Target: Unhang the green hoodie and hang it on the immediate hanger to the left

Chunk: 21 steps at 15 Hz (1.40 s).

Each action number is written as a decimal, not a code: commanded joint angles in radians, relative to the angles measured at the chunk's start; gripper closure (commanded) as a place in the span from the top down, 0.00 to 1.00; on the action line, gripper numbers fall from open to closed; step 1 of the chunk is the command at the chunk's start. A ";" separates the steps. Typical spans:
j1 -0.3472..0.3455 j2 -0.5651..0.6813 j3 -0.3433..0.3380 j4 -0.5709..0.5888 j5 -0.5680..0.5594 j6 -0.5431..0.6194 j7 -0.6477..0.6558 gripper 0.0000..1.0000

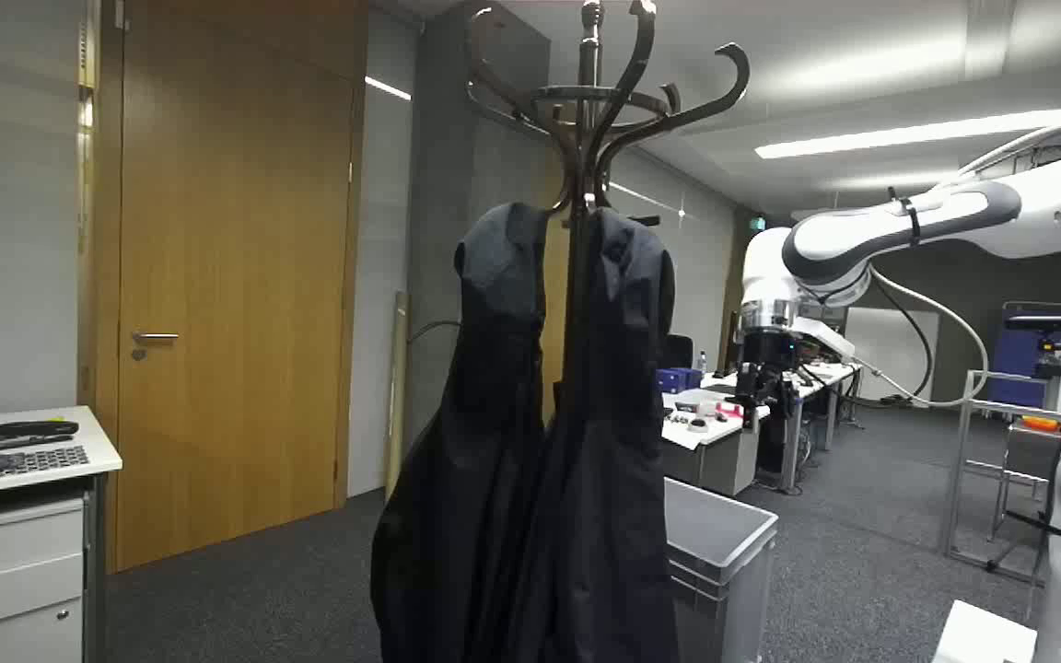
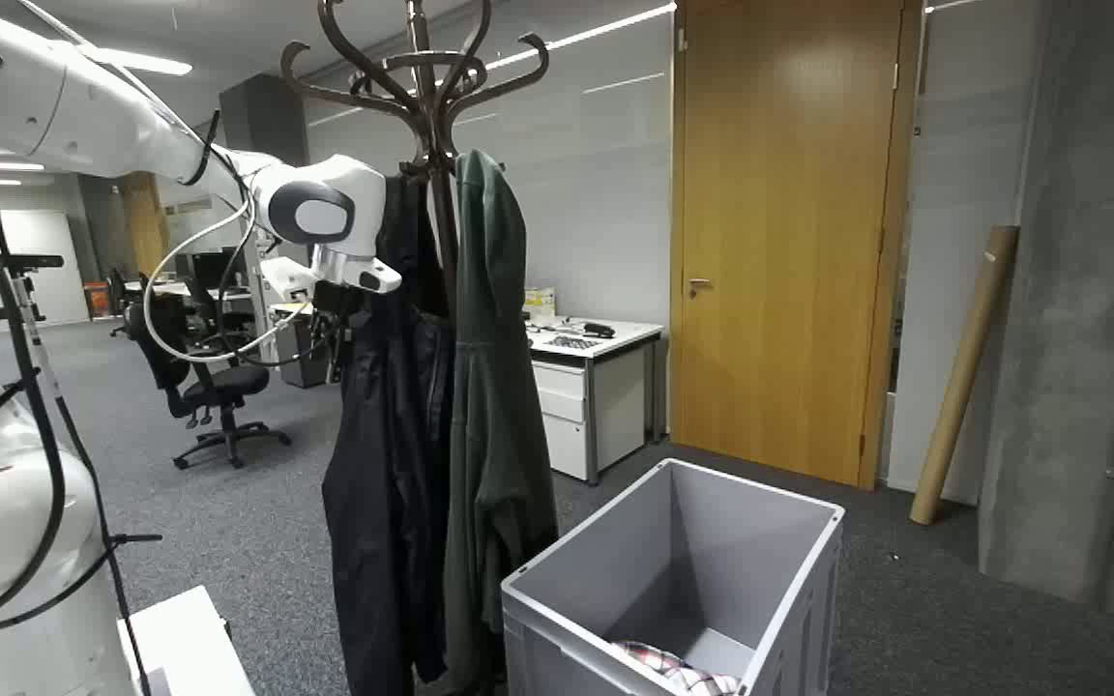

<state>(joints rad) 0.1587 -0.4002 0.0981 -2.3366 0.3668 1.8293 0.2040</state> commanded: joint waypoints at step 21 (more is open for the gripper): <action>-0.056 -0.049 -0.142 0.331 -0.048 -0.061 -0.480 1.00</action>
<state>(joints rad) 0.0816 -0.4784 -0.0150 -2.0908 0.3236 1.8032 -0.1655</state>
